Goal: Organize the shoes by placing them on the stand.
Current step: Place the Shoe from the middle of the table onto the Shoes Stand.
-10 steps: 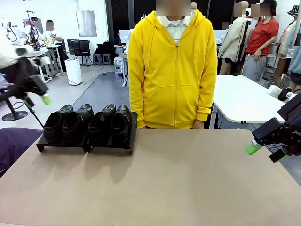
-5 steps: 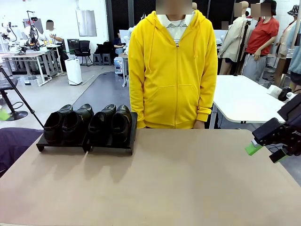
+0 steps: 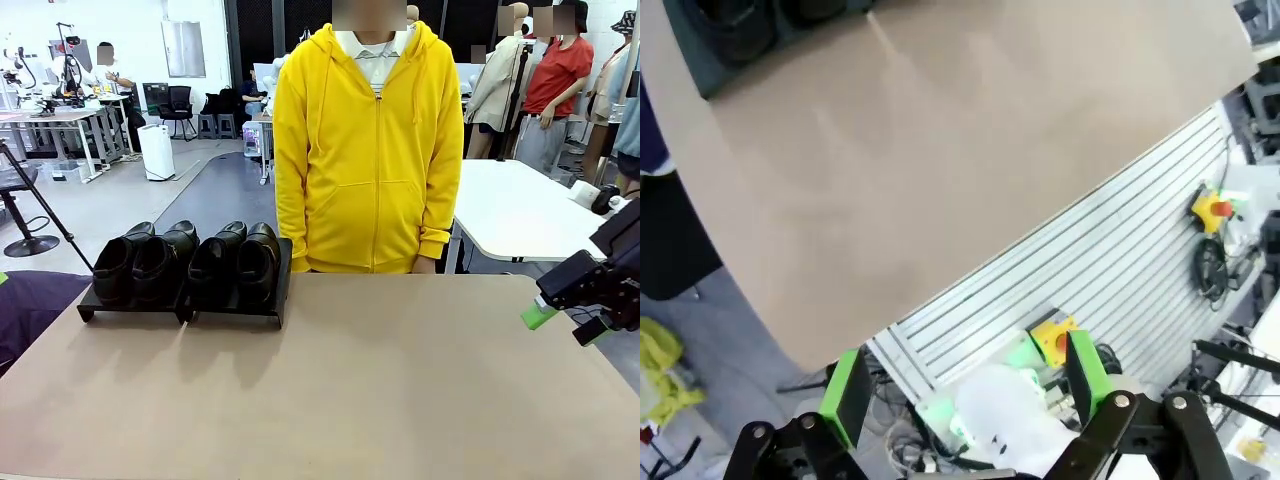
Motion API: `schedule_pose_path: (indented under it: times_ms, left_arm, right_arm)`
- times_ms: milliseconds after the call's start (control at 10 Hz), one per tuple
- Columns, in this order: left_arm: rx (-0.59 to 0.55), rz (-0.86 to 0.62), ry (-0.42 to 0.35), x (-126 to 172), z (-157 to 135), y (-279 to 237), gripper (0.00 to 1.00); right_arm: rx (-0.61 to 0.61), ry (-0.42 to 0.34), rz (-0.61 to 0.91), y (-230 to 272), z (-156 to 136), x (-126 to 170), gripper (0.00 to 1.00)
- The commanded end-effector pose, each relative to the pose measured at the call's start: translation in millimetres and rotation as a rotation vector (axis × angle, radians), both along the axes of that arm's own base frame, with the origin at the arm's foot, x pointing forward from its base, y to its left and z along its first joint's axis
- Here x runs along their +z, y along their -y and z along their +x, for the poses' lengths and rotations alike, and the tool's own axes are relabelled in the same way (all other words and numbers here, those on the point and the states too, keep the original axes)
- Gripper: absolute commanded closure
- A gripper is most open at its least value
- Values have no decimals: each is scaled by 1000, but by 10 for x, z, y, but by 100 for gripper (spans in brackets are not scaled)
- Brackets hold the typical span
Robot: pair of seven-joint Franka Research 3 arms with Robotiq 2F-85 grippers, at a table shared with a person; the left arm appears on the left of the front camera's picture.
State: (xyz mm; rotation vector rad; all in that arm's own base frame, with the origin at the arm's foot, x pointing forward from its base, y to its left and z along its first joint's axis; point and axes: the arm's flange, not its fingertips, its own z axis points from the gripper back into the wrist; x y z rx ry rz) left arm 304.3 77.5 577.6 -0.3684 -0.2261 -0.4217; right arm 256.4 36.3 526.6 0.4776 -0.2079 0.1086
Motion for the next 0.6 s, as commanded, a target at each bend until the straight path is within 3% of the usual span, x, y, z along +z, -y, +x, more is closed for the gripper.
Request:
schedule_pose_path:
  times_ms: [0, 500]
  left_arm:
    - [9, -22, 43, 74, -214, 57, 0]
    - [9, -22, 43, 74, -214, 57, 0]
  right_arm:
    - [-6, -7, 26, -16, 3, 23, 0]
    - [-6, -7, 26, -16, 3, 23, 0]
